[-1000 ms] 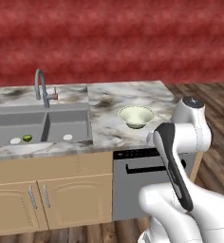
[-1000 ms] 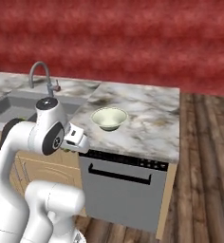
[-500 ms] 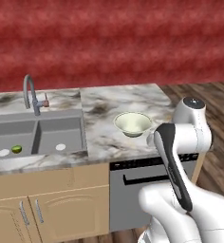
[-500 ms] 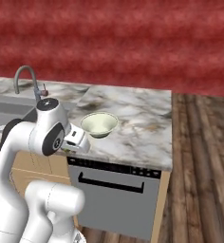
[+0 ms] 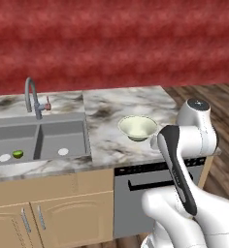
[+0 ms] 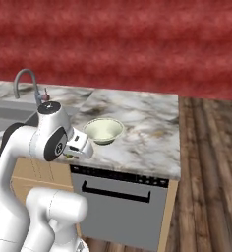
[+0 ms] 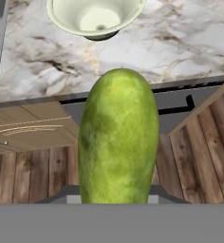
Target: Pick the mangos from the cabinet and place them in one bowl. Pick the kiwi from the sink and place it in the other bowl.
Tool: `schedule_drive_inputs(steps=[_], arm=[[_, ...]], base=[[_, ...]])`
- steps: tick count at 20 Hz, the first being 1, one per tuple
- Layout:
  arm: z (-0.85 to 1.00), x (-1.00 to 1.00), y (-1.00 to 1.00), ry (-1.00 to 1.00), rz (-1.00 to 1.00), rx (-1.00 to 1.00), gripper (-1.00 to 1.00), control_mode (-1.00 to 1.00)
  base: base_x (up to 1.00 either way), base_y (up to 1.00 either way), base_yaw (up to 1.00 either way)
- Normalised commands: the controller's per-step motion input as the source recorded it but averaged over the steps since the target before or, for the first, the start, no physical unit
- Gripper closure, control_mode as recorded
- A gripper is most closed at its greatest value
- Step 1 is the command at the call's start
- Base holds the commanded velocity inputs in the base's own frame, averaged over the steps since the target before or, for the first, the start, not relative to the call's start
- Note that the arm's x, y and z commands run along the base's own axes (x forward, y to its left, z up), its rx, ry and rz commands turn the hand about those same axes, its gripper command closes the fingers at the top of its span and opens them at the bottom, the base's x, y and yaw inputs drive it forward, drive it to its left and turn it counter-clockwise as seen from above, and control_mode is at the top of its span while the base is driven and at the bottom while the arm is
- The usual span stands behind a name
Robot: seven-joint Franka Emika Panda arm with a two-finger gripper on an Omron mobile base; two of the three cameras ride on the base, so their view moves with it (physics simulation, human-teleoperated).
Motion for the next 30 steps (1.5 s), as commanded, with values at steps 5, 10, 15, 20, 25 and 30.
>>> schedule_drive_inputs(steps=[5, 10, 15, 20, 25, 30], arm=[[0.0, 0.0, 0.0, 0.0, 0.0, 0.0, 1.0, 1.0], [0.0, 0.0, 0.0, 0.0, 0.0, 0.0, 1.0, 1.0], [0.0, 0.0, 0.0, 0.0, 0.0, 0.0, 1.0, 1.0], [0.0, 0.0, 0.0, 0.0, 0.0, 0.0, 1.0, 1.0], [0.0, 0.0, 0.0, 0.0, 0.0, 0.0, 1.0, 1.0], [0.03, 0.02, 0.0, 0.0, 0.0, 0.0, 1.0, -1.0]], base=[[0.38, 0.0, 0.0], [0.23, 0.0, 0.0], [0.16, 0.01, -0.01], [0.0, 0.01, 0.0], [0.0, 0.0, 0.0], [0.0, 0.0, 0.0]])
